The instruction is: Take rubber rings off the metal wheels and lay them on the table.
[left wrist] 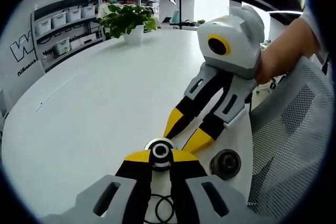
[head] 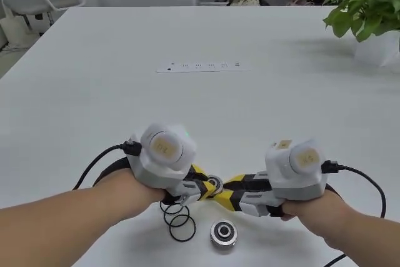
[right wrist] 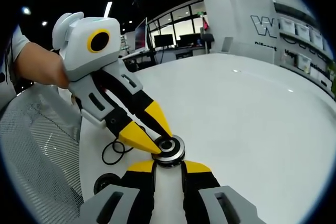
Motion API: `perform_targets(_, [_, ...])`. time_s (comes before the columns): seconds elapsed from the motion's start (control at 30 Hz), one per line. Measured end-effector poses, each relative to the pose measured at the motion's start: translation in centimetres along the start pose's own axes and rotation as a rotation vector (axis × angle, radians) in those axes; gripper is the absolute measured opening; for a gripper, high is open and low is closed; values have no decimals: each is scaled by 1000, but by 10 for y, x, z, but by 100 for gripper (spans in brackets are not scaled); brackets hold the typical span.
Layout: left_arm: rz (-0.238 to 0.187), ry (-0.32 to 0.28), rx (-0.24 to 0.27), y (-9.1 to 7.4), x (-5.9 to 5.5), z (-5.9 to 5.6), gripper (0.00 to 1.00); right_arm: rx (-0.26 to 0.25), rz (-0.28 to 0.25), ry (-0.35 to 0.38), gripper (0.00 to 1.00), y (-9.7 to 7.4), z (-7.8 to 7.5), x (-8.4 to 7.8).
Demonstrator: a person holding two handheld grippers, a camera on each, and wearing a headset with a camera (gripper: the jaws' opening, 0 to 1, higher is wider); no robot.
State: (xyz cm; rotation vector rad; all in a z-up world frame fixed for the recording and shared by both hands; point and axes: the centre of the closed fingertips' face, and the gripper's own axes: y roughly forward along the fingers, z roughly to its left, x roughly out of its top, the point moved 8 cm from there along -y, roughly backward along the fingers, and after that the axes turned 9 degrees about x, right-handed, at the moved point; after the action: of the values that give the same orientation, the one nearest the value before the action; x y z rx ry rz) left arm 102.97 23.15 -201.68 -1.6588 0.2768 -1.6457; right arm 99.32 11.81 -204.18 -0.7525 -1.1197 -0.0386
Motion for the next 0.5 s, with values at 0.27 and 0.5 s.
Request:
perform_targets(0.27, [-1, -1, 1, 0, 0, 0, 8, -1, -10, 23, 14, -2, -1, -1])
perform_targets(0.5, [1, -1, 2, 0, 0, 0, 7, -1, -5, 14, 9, -3, 0, -1])
